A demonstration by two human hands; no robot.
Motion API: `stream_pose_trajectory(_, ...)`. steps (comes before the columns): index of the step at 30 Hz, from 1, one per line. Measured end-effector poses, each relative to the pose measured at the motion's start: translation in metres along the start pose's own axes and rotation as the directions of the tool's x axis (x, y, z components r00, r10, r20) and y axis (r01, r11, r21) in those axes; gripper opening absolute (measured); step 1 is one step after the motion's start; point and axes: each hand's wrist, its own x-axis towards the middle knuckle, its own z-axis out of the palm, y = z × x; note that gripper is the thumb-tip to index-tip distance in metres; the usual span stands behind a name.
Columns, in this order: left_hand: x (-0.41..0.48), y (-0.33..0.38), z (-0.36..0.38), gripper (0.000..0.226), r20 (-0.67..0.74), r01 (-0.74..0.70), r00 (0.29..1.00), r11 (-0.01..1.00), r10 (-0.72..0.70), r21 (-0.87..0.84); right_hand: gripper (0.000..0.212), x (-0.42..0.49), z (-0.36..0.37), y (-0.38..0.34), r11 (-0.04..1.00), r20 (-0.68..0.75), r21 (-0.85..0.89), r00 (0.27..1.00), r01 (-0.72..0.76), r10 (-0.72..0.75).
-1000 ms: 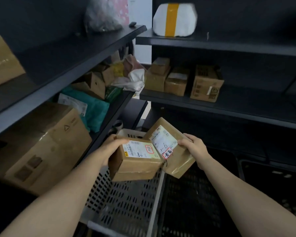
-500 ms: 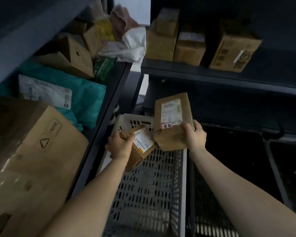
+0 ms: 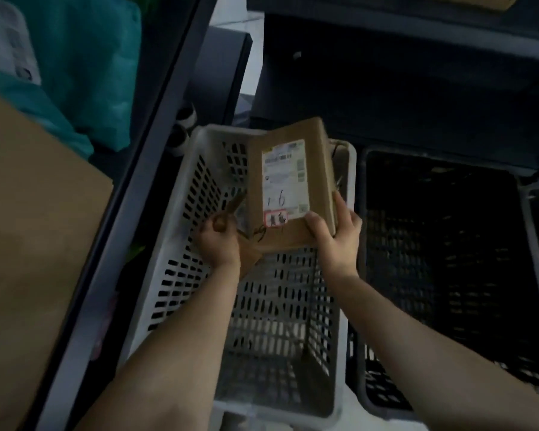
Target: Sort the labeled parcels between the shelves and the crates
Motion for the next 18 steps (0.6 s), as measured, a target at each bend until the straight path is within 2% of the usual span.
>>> stream_pose_trajectory(3, 0.004, -0.015, -0.009, 0.038, -0.002, -0.03, 1.0, 0.999, 0.03, -0.028, 0.077, -0.016, 0.005, 0.012, 0.981, 0.046, -0.193, 0.999, 0.023, -0.014)
stream_pose_trajectory(7, 0.019, -0.033, -0.002, 0.03, -0.009, -0.059, 0.998, 0.998, 0.059, -0.037, 0.072, -0.004, 0.024, 0.01, 0.882, 0.0, -0.471, 0.999, -0.031, 0.035)
stream_pose_trajectory(10, 0.029, -0.054, 0.017, 0.028, 0.169, 0.071, 0.983, 0.997, -0.066, -0.023, 0.074, 0.014, 0.04, 0.016, 0.798, 0.017, -0.602, 0.999, -0.031, 0.052)
stream_pose_trajectory(12, 0.033, -0.071, 0.025, 0.027, 0.328, 0.221, 0.922, 0.975, -0.205, -0.012, 0.074, 0.026, 0.047, 0.026, 0.794, 0.023, -0.604, 0.995, -0.067, 0.101)
stream_pose_trajectory(13, 0.034, -0.078, 0.027, 0.026, 0.394, 0.284, 0.889, 0.956, -0.236, -0.069, 0.074, 0.031, 0.05, 0.032, 0.809, 0.021, -0.58, 0.991, -0.094, 0.131)
stream_pose_trajectory(15, 0.04, -0.096, 0.03, 0.022, 0.465, 0.327, 0.864, 0.917, -0.192, -0.23, 0.075, 0.039, 0.057, 0.045, 0.842, 0.005, -0.519, 0.984, -0.15, 0.179)
stream_pose_trajectory(18, 0.044, -0.119, 0.033, 0.048, 0.403, 0.148, 0.911, 0.979, -0.081, -0.137, 0.071, 0.048, 0.067, 0.063, 0.877, -0.017, -0.424, 0.969, -0.229, 0.245)
